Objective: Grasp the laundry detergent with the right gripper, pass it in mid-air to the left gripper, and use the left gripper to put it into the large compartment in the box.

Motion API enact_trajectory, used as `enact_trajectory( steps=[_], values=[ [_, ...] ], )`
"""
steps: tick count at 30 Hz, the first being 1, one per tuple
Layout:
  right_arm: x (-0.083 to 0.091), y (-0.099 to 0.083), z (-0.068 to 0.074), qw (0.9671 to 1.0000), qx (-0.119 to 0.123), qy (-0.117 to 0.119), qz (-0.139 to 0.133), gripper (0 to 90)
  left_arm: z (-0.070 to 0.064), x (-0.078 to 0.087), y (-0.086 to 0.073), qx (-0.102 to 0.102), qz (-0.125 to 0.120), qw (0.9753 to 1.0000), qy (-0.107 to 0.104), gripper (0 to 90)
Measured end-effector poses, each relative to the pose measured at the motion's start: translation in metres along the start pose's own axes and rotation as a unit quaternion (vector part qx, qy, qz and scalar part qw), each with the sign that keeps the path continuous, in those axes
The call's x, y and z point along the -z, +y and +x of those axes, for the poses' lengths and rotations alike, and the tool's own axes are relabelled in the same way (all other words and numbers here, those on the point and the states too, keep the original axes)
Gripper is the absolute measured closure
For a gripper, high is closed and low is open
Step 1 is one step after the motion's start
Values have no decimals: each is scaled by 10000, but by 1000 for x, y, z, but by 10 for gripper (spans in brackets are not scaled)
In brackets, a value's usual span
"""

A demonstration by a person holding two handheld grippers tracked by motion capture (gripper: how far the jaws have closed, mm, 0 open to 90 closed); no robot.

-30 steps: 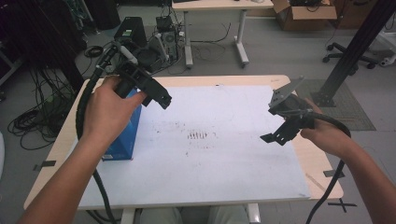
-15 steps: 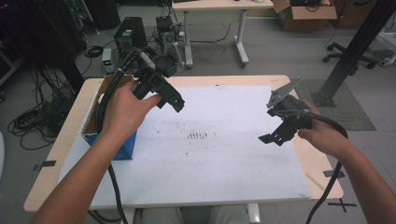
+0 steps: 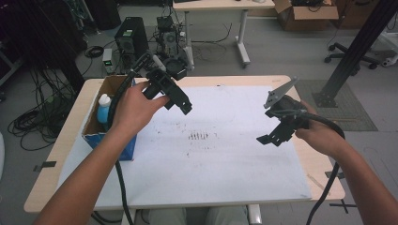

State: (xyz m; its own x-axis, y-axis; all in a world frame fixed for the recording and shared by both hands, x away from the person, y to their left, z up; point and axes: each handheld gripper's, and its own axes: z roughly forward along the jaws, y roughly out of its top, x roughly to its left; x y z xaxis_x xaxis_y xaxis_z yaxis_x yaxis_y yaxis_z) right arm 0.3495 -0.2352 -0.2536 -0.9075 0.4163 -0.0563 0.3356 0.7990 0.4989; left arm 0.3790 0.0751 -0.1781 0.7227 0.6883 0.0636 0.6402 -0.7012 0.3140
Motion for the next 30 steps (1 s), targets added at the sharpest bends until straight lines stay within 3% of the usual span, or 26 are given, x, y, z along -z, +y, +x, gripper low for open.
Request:
enact_trajectory(
  steps=[17, 20, 30],
  values=[
    [0, 1, 0, 10000, -5, 31, 19, 30, 0, -15, 20, -472, -48, 9988, -99, 47],
    [0, 1, 0, 10000, 6, 43, 28, 30, -2, -17, 26, -708, -30, 9974, -141, 47],
    [2, 1, 3, 9999, 52, 113, 26, 30, -3, -29, 38, -1008, 56, 9944, -316, 47]
  ],
)
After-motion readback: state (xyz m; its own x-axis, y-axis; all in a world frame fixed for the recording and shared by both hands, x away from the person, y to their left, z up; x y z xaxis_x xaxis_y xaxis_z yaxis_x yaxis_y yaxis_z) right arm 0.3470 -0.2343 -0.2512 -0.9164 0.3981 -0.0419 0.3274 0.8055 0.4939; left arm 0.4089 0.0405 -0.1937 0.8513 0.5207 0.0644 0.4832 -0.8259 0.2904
